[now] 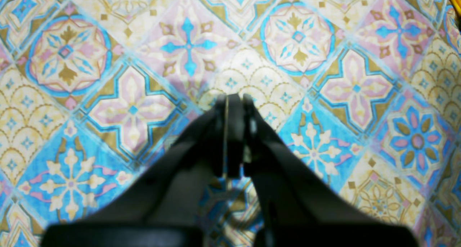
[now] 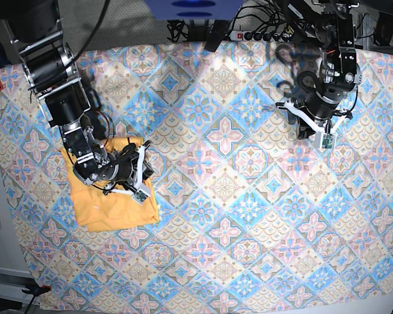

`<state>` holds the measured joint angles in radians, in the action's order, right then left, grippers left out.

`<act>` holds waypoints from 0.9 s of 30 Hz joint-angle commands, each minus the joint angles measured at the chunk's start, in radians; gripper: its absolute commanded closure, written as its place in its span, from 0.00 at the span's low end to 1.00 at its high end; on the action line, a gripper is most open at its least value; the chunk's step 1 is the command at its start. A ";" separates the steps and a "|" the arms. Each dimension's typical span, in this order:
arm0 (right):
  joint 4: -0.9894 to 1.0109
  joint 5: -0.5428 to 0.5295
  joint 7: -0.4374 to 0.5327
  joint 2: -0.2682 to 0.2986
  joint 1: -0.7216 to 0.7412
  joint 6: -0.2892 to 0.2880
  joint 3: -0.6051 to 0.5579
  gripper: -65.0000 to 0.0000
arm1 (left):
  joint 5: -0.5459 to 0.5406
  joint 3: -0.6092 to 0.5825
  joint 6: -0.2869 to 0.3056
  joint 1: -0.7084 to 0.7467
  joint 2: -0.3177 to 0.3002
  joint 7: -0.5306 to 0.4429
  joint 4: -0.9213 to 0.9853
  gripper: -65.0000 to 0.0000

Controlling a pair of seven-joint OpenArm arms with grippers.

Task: Fold the T-shirt properly
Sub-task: 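Open the right gripper and lift it off the bundle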

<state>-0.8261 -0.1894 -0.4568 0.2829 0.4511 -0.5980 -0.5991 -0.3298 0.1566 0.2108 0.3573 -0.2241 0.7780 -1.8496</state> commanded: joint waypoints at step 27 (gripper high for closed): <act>-0.875 -0.012 -0.210 0.037 -0.771 0.003 0.637 0.89 | -0.151 0.007 0.002 0.202 -0.007 -0.027 -0.072 1.00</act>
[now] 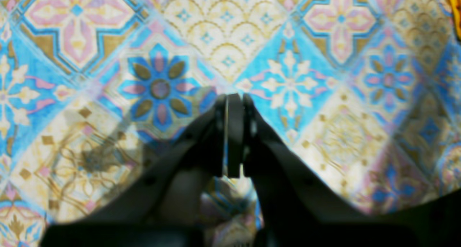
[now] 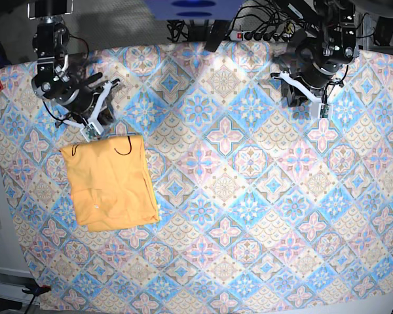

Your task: Fold the T-shirt properly

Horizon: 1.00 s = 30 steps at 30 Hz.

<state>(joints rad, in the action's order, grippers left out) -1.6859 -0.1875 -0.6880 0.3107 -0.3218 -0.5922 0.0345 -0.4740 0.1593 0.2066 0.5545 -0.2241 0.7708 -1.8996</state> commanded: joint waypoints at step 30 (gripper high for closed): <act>0.114 -0.020 0.023 -0.097 -0.515 -0.002 0.232 0.90 | 0.031 0.000 0.004 0.399 0.076 -0.021 -0.051 1.00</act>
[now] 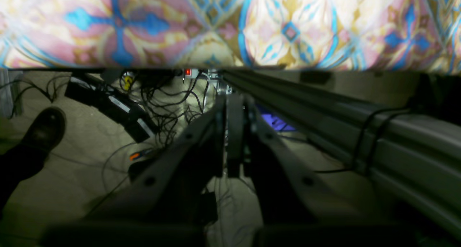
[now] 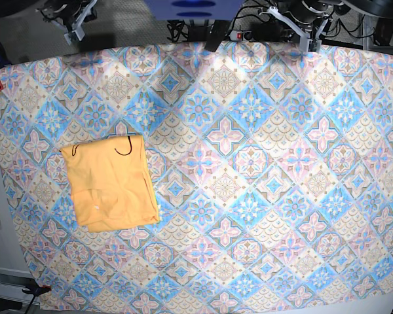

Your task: Fold the T-shirt properly

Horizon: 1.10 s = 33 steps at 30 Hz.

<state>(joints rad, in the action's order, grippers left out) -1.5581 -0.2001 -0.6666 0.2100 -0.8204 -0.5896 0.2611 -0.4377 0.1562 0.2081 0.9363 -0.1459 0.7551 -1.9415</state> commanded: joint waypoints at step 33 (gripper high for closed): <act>1.333 0.000 0.832 -0.056 0.467 0.073 -0.205 0.90 | 0.297 -0.267 0.003 -0.484 -0.008 -0.547 1.310 1.00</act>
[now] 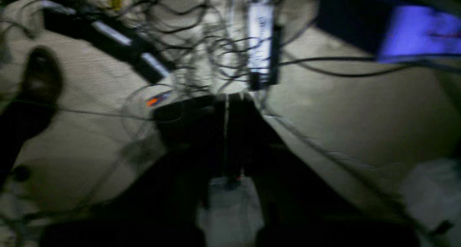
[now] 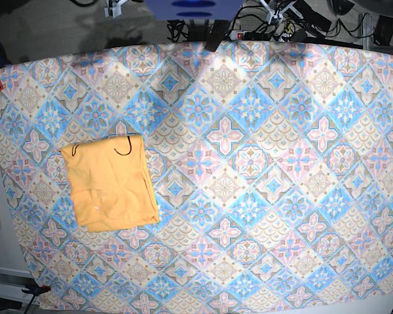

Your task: Fold the T-shirt properly

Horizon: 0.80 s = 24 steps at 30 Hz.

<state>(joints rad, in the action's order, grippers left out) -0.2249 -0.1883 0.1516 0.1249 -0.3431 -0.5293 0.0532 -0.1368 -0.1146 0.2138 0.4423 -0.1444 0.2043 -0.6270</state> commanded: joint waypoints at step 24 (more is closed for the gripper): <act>0.035 -0.020 0.069 -0.153 0.100 0.203 0.014 0.90 | 0.049 -0.170 -0.187 -0.284 0.010 -0.182 0.375 1.00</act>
<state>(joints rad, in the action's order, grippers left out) -0.1898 -0.2096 0.2157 -0.0265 -0.2329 -0.3180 0.0654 -0.0860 -0.2806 0.0235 0.1452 -0.1322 0.0208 -0.2527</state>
